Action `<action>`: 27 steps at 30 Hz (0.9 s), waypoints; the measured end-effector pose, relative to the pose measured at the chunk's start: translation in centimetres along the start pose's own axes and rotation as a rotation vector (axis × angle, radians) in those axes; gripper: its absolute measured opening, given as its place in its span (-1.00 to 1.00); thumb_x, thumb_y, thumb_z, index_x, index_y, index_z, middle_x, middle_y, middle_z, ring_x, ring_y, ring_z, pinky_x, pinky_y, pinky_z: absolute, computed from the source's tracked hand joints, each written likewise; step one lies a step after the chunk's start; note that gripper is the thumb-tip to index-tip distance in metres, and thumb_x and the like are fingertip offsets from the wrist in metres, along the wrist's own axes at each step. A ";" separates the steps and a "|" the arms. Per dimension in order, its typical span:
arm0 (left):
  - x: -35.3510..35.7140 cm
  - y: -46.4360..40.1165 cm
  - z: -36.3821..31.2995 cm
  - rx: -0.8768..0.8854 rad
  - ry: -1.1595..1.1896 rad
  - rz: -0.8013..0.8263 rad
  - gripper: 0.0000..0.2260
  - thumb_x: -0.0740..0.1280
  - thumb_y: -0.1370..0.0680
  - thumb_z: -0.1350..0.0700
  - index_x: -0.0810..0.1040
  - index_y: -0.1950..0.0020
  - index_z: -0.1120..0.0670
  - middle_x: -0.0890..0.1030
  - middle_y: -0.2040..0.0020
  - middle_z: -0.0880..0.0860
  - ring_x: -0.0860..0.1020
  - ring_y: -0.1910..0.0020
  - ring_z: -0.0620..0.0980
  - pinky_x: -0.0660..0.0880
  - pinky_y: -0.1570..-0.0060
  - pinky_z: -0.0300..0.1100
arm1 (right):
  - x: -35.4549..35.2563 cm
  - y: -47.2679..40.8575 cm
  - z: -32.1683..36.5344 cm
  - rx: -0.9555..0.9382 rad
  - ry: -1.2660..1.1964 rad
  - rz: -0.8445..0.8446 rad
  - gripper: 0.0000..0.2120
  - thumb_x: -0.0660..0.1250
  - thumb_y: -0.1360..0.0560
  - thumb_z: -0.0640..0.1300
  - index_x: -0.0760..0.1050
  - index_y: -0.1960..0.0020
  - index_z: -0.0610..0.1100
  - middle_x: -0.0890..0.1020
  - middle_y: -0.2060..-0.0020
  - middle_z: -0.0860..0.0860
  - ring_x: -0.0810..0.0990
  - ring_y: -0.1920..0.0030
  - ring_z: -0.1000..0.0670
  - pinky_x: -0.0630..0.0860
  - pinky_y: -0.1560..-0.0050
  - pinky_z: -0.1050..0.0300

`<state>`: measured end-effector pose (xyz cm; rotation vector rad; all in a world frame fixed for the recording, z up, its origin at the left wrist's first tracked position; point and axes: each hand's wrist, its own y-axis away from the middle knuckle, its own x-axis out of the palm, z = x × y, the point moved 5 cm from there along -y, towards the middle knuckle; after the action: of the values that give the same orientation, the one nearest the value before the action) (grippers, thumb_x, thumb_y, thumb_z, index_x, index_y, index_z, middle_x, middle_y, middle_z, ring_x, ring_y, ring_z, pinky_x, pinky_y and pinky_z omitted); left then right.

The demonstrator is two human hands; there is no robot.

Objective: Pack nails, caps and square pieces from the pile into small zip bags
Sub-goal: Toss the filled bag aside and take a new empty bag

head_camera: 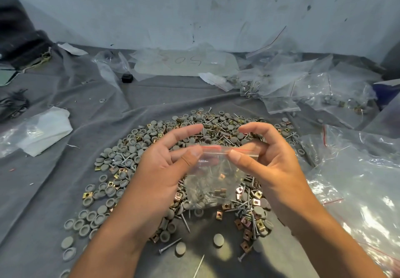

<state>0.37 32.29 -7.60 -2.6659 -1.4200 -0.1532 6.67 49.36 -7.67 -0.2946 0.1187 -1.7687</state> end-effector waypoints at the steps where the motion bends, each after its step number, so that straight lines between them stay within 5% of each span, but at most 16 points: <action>1: -0.1 0.0 0.1 -0.020 0.050 0.007 -0.72 0.34 -0.55 0.11 0.60 -0.23 -0.12 0.72 -0.08 0.11 0.68 -0.10 0.06 0.61 0.01 -0.22 | 0.0 -0.1 0.0 0.011 -0.020 0.009 -0.65 0.54 -0.37 -0.07 0.57 -0.12 0.09 0.67 0.24 0.04 0.65 0.20 0.09 0.57 0.15 0.28; 7: -0.5 -0.2 0.6 -0.011 0.063 -0.050 -0.74 0.28 -0.55 0.08 0.62 -0.20 -0.10 0.72 -0.08 0.11 0.70 -0.05 0.07 0.63 0.11 -0.18 | -0.3 -0.1 1.5 0.001 0.110 0.025 -0.83 0.42 -0.48 -0.17 0.64 -0.05 -0.05 0.74 0.08 -0.06 0.70 0.05 0.03 0.58 0.05 0.27; 11: -1.6 -0.4 0.7 0.032 -0.056 -0.286 -0.68 0.25 -0.52 -0.08 0.54 -0.22 0.00 0.71 -0.08 -0.08 0.67 -0.08 -0.07 0.55 -0.10 -0.01 | -1.2 -2.8 2.7 -0.016 0.275 -0.028 -0.81 0.37 -0.55 -0.27 0.64 -0.09 -0.06 0.74 0.06 0.04 0.69 0.03 0.12 0.55 0.03 0.33; 17: -2.0 -0.1 0.5 -0.005 -0.181 -0.362 -0.67 0.21 -0.49 -0.15 0.52 -0.20 -0.08 0.70 -0.06 -0.20 0.65 -0.08 -0.19 0.52 -0.17 0.04 | -8.9 -11.9 5.7 0.030 0.254 -0.475 -0.86 0.39 -0.58 -0.17 0.57 -0.13 -0.03 0.72 -0.02 0.00 0.67 0.12 0.15 0.57 0.08 0.19; 20: -1.8 0.0 0.4 -0.021 -0.176 -0.363 -0.71 0.23 -0.52 -0.11 0.52 -0.19 -0.07 0.70 -0.05 -0.19 0.65 -0.07 -0.19 0.53 -0.17 0.04 | -13.8 -13.0 6.7 0.093 0.315 -0.656 -0.70 0.36 -0.61 -0.20 0.48 -0.33 -0.17 0.63 -0.16 -0.10 0.61 0.06 0.08 0.55 0.02 0.13; 22: -1.5 0.0 0.2 -0.029 -0.174 -0.357 -0.73 0.23 -0.55 -0.08 0.51 -0.20 -0.06 0.70 -0.05 -0.19 0.65 -0.05 -0.20 0.53 -0.16 0.01 | -16.1 -11.2 6.9 0.217 0.537 -0.599 -0.65 0.36 -0.61 -0.17 0.45 -0.38 -0.17 0.59 -0.25 -0.14 0.58 -0.01 0.02 0.53 0.02 0.16; 25: -1.1 0.1 0.1 -0.033 -0.171 -0.348 -0.61 0.19 -0.46 -0.17 0.50 -0.22 -0.07 0.70 -0.07 -0.20 0.65 -0.06 -0.20 0.51 -0.15 0.00 | -17.7 -4.8 6.2 0.415 1.103 -0.285 -0.54 0.41 -0.56 0.02 0.47 -0.40 -0.09 0.58 -0.30 -0.07 0.57 -0.06 0.01 0.51 0.07 0.18; 27: -0.9 0.1 0.2 -0.037 -0.162 -0.344 -0.59 0.18 -0.45 -0.19 0.50 -0.23 -0.07 0.70 -0.06 -0.20 0.65 -0.06 -0.20 0.52 -0.16 0.01 | -19.1 1.5 4.4 0.611 1.457 -0.130 -0.29 0.35 -0.47 0.30 0.34 -0.51 -0.01 0.45 -0.46 -0.05 0.49 -0.32 -0.06 0.44 -0.25 0.01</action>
<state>-0.05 31.54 -7.92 -2.4866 -1.9361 0.0076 12.95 67.97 -6.32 1.4764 0.5710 -1.7131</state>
